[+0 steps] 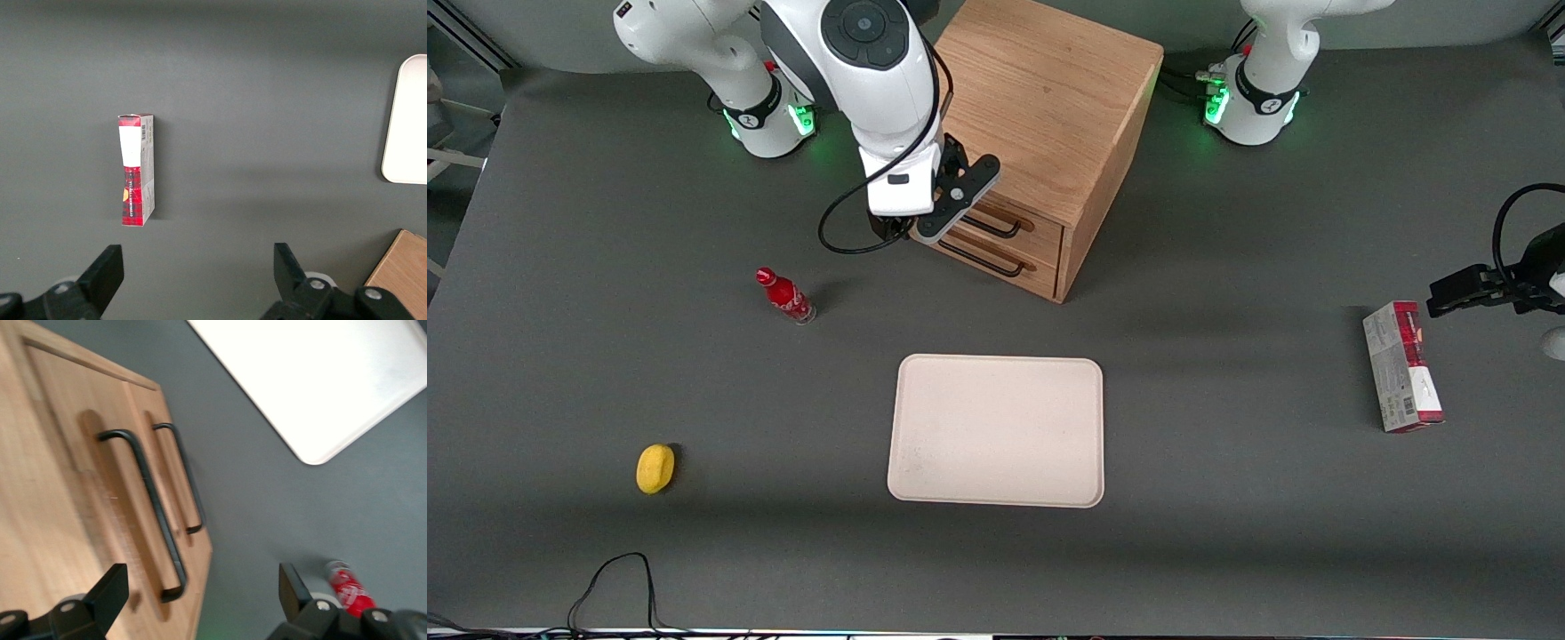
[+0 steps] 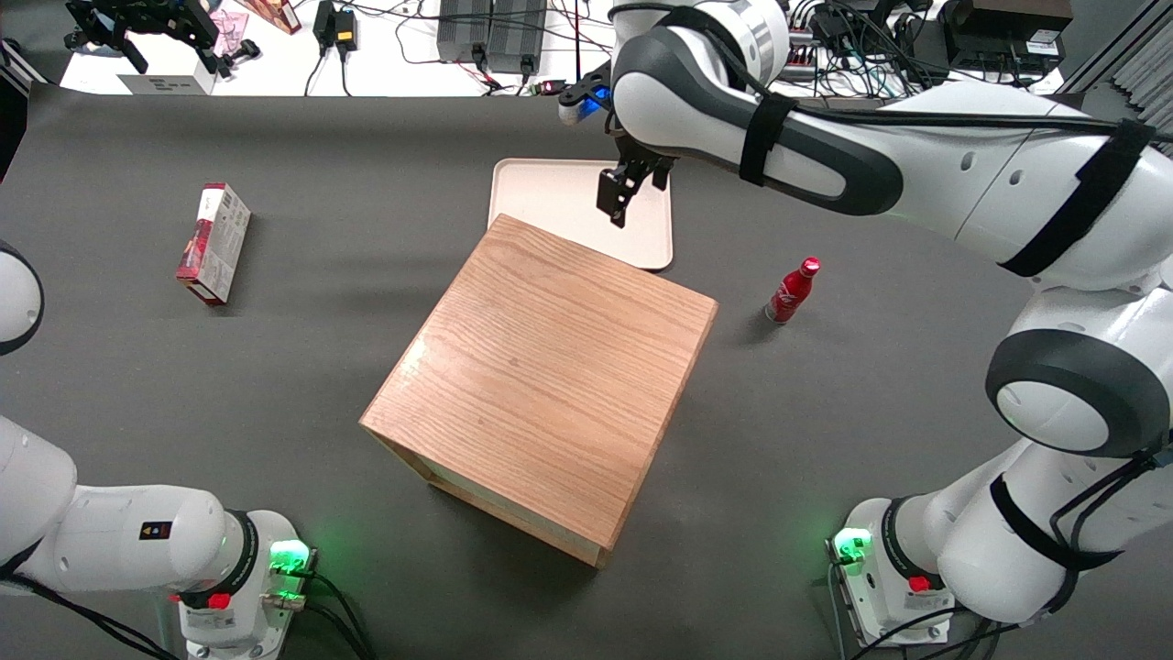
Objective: Open upper drawer
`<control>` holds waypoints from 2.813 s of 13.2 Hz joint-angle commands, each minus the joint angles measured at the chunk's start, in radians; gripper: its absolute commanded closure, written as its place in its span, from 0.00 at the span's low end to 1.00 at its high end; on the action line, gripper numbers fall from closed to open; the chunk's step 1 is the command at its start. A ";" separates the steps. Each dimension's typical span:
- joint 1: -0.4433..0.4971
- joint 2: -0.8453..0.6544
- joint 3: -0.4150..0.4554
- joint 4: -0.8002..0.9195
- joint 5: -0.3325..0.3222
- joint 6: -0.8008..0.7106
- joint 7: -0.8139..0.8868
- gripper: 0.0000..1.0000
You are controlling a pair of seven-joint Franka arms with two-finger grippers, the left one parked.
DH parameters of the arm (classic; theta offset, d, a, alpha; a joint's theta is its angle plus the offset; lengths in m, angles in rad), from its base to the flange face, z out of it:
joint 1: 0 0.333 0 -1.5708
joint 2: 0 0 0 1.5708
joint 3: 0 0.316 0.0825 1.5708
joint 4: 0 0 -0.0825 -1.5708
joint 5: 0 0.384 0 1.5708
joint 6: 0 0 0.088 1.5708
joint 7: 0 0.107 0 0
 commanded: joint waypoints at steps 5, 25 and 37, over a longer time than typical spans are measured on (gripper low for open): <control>-0.007 0.002 -0.010 0.003 0.075 0.002 -0.236 0.00; -0.002 0.005 -0.010 -0.265 0.058 0.326 -0.278 0.00; -0.007 0.059 -0.012 -0.265 0.060 0.389 -0.420 0.00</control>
